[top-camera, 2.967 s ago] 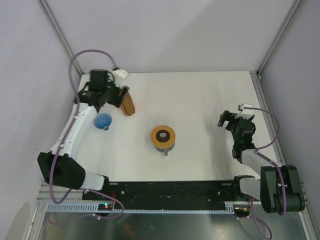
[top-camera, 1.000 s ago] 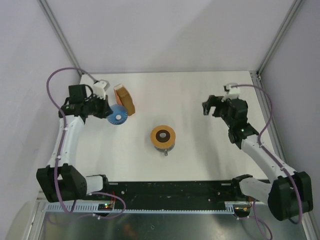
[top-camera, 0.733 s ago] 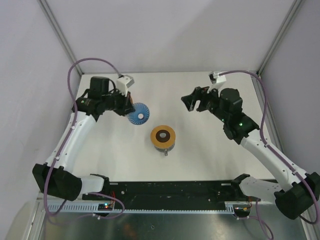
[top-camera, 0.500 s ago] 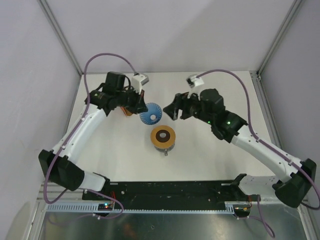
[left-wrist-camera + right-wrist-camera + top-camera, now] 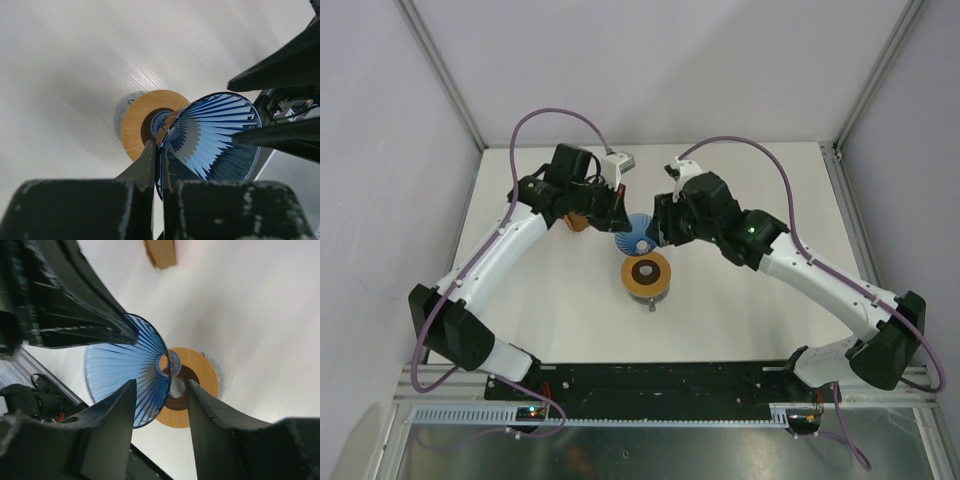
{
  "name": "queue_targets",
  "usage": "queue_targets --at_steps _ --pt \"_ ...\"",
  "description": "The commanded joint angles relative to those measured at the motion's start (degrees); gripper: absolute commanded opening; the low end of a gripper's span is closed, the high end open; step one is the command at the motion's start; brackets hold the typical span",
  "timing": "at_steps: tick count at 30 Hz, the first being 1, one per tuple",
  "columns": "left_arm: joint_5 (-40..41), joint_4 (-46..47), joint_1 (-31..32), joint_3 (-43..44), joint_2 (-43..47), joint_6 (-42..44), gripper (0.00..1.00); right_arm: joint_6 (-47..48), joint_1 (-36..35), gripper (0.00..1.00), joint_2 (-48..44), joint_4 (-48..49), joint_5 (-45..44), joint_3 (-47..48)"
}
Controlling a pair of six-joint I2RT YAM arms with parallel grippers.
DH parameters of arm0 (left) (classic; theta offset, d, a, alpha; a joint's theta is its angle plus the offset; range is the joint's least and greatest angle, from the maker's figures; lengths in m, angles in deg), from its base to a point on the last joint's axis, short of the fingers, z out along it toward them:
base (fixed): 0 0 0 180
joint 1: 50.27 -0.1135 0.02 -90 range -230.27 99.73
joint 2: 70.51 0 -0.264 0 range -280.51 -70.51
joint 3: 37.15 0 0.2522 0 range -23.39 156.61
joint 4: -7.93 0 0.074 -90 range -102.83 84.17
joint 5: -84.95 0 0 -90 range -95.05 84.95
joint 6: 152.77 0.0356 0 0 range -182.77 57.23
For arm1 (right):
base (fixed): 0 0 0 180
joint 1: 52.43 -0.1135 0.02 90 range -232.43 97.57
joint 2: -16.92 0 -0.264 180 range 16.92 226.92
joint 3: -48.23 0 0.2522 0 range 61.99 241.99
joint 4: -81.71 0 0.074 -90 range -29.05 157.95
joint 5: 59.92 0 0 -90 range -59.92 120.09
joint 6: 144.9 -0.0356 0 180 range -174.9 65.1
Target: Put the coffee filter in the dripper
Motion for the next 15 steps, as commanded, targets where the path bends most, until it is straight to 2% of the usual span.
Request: queue_targets --at_steps 1,4,10,12,15 --pt "-3.4 0.4 0.6 1.7 1.0 -2.8 0.00 0.1 -0.3 0.45 1.4 -4.3 -2.4 2.6" --pt "-4.0 0.4 0.9 0.9 0.9 -3.4 0.00 -0.2 -0.4 0.38 2.6 -4.3 -1.4 2.7" --pt "-4.3 0.9 2.5 -1.3 2.3 -5.1 0.00 -1.5 -0.5 0.06 4.5 -6.5 -0.2 3.7" --pt "-4.7 1.2 3.0 -2.0 2.7 -5.6 0.00 -2.3 -0.4 0.02 4.9 -7.4 0.8 4.2" --pt "-4.9 1.5 3.1 -3.4 2.5 -6.1 0.00 -3.9 -0.3 0.00 6.0 -8.6 3.6 4.9"
